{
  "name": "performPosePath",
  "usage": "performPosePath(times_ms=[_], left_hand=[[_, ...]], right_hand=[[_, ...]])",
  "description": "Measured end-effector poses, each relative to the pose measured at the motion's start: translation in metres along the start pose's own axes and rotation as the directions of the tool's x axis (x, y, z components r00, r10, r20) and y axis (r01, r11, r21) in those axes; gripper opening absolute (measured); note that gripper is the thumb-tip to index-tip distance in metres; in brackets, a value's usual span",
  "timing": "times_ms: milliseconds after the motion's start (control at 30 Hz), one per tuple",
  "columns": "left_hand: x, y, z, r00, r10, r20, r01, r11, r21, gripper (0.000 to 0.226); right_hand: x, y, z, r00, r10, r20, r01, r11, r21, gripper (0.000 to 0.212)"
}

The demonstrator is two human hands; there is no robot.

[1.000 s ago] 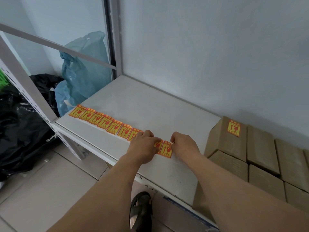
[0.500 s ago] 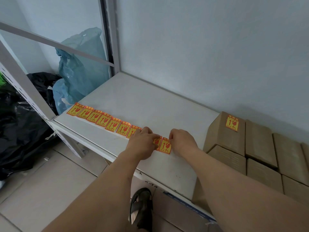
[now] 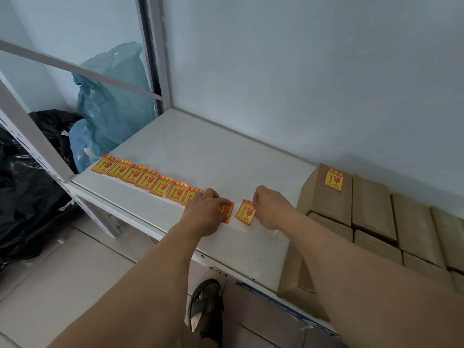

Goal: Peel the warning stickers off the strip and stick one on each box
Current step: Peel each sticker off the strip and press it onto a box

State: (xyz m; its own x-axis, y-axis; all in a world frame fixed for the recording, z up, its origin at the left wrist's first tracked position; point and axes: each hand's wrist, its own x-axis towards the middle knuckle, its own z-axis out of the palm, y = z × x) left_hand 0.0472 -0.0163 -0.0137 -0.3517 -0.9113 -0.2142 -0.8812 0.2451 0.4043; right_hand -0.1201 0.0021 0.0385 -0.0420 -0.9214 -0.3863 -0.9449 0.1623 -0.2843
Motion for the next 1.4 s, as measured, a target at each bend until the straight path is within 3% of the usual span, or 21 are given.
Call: performPosePath(times_ms=[333, 567, 733, 1033, 1400], left_hand=[[-0.004, 0.031, -0.018, 0.999, -0.018, -0.027, 0.020, 0.999, 0.042, 0.040], [-0.007, 0.105, -0.036, 0.942, 0.235, -0.240, -0.197, 0.966, 0.170, 0.036], [0.001, 0.155, -0.036, 0.879, 0.353, -0.319, -0.328, 0.936, 0.130, 0.033], [0.020, 0.223, -0.004, 0.836, 0.522, -0.170, -0.515, 0.853, 0.086, 0.033], [0.018, 0.239, 0.003, 0.829, 0.559, -0.004, -0.550, 0.818, 0.169, 0.040]], right_hand=[[-0.034, 0.003, -0.047, 0.990, -0.127, -0.058, 0.128, 0.992, 0.015, 0.008], [-0.067, 0.051, -0.083, 0.977, -0.142, -0.162, 0.136, 0.990, -0.047, 0.005], [-0.087, 0.105, -0.110, 0.962, -0.096, -0.254, 0.100, 0.995, 0.003, 0.004], [-0.089, 0.198, -0.141, 0.929, 0.064, -0.364, 0.018, 0.976, 0.216, 0.008], [-0.059, 0.225, -0.135, 0.936, 0.096, -0.338, -0.020, 0.975, 0.221, 0.013]])
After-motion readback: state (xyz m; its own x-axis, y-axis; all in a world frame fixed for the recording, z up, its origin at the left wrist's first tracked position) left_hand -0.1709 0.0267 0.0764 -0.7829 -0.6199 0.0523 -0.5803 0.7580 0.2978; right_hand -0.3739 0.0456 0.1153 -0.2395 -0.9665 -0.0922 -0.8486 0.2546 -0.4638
